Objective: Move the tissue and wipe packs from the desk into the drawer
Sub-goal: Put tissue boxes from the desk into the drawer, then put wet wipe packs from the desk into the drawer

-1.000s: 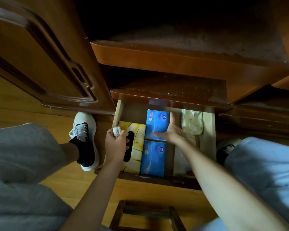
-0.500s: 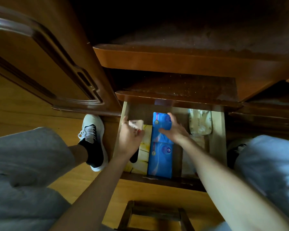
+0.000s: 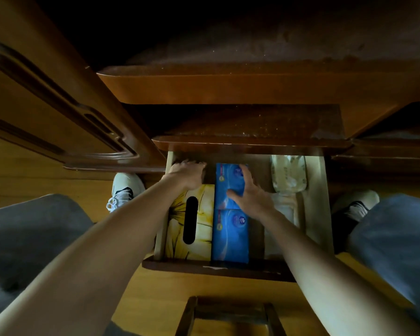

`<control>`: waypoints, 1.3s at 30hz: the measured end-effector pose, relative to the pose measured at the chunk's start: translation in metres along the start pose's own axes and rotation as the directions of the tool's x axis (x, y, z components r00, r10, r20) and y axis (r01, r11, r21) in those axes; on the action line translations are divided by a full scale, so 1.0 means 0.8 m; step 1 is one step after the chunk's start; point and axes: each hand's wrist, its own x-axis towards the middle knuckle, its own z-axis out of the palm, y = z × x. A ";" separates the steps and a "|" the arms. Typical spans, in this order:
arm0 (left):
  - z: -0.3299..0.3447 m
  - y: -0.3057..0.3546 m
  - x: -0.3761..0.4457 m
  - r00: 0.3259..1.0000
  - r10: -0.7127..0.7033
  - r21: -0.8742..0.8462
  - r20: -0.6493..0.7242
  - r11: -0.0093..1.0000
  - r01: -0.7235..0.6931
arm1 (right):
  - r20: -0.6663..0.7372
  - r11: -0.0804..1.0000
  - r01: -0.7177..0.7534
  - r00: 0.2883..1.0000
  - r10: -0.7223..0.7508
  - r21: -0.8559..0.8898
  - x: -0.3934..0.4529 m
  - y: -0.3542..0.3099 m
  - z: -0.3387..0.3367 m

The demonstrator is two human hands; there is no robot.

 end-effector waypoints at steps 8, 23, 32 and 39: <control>0.014 0.000 0.006 0.997 -0.071 -0.043 -0.043 0.997 0.069 | 0.026 0.997 0.022 0.999 -0.024 0.079 0.000 0.002 0.002; 0.101 -0.002 -0.117 0.880 0.023 -0.032 -0.475 0.999 -0.043 | 0.037 0.997 0.005 0.999 -0.002 -0.083 -0.044 -0.025 -0.011; -0.010 0.017 -0.215 0.848 0.026 -0.147 -0.529 0.982 -0.122 | 0.043 0.996 0.072 0.997 -0.070 -0.046 -0.127 -0.055 -0.076; -0.203 0.071 -0.343 0.240 0.255 0.152 -0.937 0.913 -0.378 | -0.313 0.920 0.392 0.877 -0.364 0.030 -0.240 -0.139 -0.239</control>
